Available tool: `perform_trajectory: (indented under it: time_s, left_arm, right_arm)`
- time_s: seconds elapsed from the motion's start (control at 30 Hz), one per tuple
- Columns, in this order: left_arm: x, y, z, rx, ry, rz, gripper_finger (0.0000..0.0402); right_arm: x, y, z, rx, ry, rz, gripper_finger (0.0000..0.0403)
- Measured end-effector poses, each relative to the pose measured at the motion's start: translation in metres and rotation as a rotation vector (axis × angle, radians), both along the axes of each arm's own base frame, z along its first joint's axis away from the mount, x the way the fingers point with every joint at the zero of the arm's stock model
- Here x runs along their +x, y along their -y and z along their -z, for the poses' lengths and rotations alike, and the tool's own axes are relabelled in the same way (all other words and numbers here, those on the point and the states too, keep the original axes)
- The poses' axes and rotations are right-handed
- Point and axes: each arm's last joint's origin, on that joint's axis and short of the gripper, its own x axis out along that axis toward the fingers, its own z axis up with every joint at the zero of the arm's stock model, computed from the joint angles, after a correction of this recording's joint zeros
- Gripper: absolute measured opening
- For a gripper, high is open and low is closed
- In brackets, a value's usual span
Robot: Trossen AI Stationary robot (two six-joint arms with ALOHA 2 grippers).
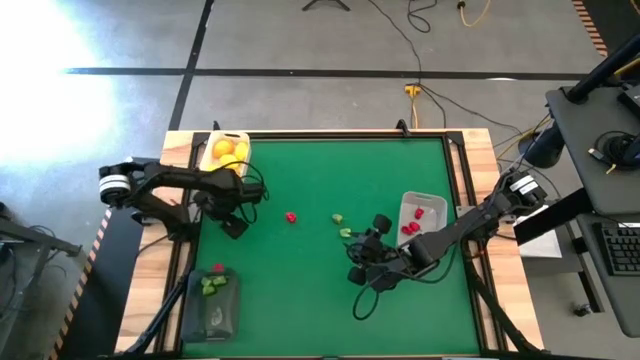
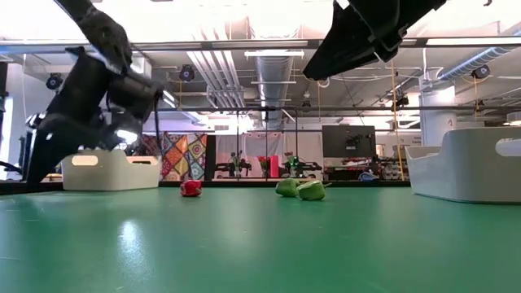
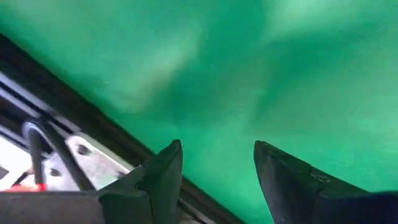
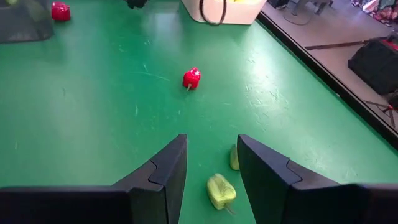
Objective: Sort produce into baskets
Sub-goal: Put the red chili pepper into the gray bin
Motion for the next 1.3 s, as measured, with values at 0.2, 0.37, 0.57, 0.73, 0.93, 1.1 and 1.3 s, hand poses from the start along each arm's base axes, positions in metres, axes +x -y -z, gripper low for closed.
perform_trajectory:
  time_s: [0.2, 0.37, 0.57, 0.73, 0.93, 1.1, 1.3]
  left_arm:
    - [0.018, 0.030, -0.027, -0.073, 0.142, 0.012, 0.0183]
    - [0.024, 0.070, -0.035, -0.229, 0.150, 0.051, 0.0183]
    - [0.024, 0.094, -0.028, -0.313, 0.075, 0.067, 0.0183]
    - [0.031, 0.095, -0.020, -0.309, 0.078, 0.055, 0.0183]
    - [0.037, 0.097, -0.007, -0.347, 0.007, -0.034, 0.0183]
    - [0.039, 0.097, 0.001, -0.325, -0.033, -0.034, 0.0183]
    - [0.041, 0.098, 0.005, -0.341, -0.039, -0.038, 0.0183]
  right_arm:
    - [-0.003, 0.001, 0.005, -0.010, -0.018, -0.001, 0.0134]
    - [-0.004, 0.004, 0.010, -0.015, -0.030, 0.004, 0.0134]
    - [-0.003, 0.006, 0.010, -0.017, -0.034, 0.007, 0.0134]
    - [-0.003, 0.007, 0.010, -0.038, -0.047, -0.005, 0.0134]
    - [-0.002, 0.010, 0.011, -0.042, -0.060, -0.010, 0.0134]
    - [-0.001, 0.013, 0.016, 0.010, -0.106, -0.062, 0.0134]
    - [-0.002, 0.018, 0.020, 0.021, -0.130, -0.063, 0.0134]
